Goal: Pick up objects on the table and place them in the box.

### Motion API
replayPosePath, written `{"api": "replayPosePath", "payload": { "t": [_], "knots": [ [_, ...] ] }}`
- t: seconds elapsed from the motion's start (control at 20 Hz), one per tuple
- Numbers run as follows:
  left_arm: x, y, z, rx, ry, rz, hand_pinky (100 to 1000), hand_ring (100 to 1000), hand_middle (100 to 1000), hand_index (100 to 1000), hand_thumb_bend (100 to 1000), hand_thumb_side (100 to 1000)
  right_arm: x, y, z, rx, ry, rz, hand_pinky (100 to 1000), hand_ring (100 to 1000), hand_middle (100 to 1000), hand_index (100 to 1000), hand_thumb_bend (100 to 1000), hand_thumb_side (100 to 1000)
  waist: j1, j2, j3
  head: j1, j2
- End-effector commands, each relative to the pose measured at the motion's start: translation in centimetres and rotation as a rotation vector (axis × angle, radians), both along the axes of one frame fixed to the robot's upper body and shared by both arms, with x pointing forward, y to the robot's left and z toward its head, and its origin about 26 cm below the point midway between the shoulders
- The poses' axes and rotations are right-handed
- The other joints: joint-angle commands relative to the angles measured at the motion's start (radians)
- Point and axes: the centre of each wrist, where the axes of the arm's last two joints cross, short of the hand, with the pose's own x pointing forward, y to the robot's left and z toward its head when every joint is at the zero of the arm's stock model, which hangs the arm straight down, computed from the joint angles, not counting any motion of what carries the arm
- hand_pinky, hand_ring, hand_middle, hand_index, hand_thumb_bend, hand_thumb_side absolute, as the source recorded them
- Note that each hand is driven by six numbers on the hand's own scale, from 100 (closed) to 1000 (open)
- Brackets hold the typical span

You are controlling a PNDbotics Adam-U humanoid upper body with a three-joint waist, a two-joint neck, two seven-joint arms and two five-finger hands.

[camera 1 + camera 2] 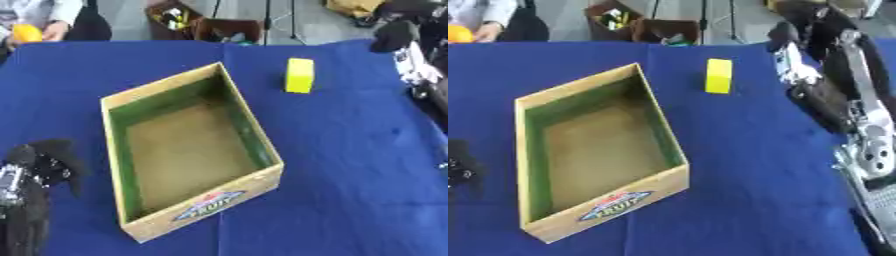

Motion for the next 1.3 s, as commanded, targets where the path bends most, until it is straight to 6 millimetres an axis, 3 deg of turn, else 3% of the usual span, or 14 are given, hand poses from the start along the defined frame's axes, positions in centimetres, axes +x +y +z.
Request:
{"api": "replayPosePath", "payload": {
  "t": [0.05, 0.35, 0.45, 0.65, 0.75, 0.8, 0.9, 1.15, 1.3],
  "knots": [
    [-0.2, 0.1, 0.5, 0.021, -0.022, -0.006, 228, 437, 424, 660, 100, 997, 0.0, -0.4, 2.0, -0.134, -0.013, -0.071, 701, 674, 666, 875, 100, 458, -0.001, -0.016, 0.005, -0.008, -0.011],
    [-0.3, 0.0, 0.5, 0.028, -0.023, -0.018, 227, 437, 424, 660, 100, 997, 1.0, -1.1, 4.0, -0.311, 0.002, -0.179, 730, 718, 709, 901, 100, 401, -0.002, -0.011, 0.024, -0.026, -0.017],
    [-0.3, -0.1, 0.5, 0.033, -0.022, -0.022, 227, 437, 424, 660, 100, 997, 1.6, -1.2, 4.5, -0.377, 0.015, -0.213, 744, 733, 726, 911, 100, 428, -0.005, -0.01, 0.032, -0.034, -0.019],
    [-0.3, -0.1, 0.4, 0.043, -0.019, -0.031, 226, 437, 424, 660, 100, 998, 3.0, -1.2, 4.9, -0.476, 0.066, -0.281, 757, 744, 735, 908, 100, 558, -0.01, -0.008, 0.041, -0.047, -0.024],
    [-0.3, -0.1, 0.4, 0.047, -0.018, -0.032, 225, 436, 424, 660, 100, 997, 3.8, -1.4, 5.0, -0.512, 0.09, -0.309, 773, 761, 748, 923, 100, 700, -0.011, -0.008, 0.045, -0.052, -0.026],
    [-0.3, -0.1, 0.4, 0.049, -0.018, -0.033, 225, 436, 424, 660, 100, 998, 4.1, -1.4, 5.2, -0.527, 0.101, -0.322, 773, 761, 748, 923, 100, 700, -0.012, -0.007, 0.047, -0.054, -0.028],
    [-0.4, -0.1, 0.4, 0.053, -0.018, -0.034, 225, 436, 424, 660, 100, 997, 4.9, -1.5, 5.4, -0.555, 0.122, -0.346, 791, 782, 763, 937, 100, 851, -0.013, -0.005, 0.051, -0.058, -0.032],
    [-0.4, -0.2, 0.4, 0.062, -0.02, -0.04, 224, 436, 423, 660, 100, 998, 6.8, -1.4, 6.0, -0.612, 0.168, -0.389, 824, 824, 801, 971, 100, 931, -0.016, 0.003, 0.058, -0.069, -0.043],
    [-0.4, -0.2, 0.4, 0.067, -0.022, -0.041, 223, 436, 423, 660, 100, 999, 7.9, -1.5, 6.2, -0.65, 0.199, -0.412, 849, 858, 842, 1000, 100, 902, -0.017, 0.01, 0.064, -0.073, -0.05]
  ]
}}
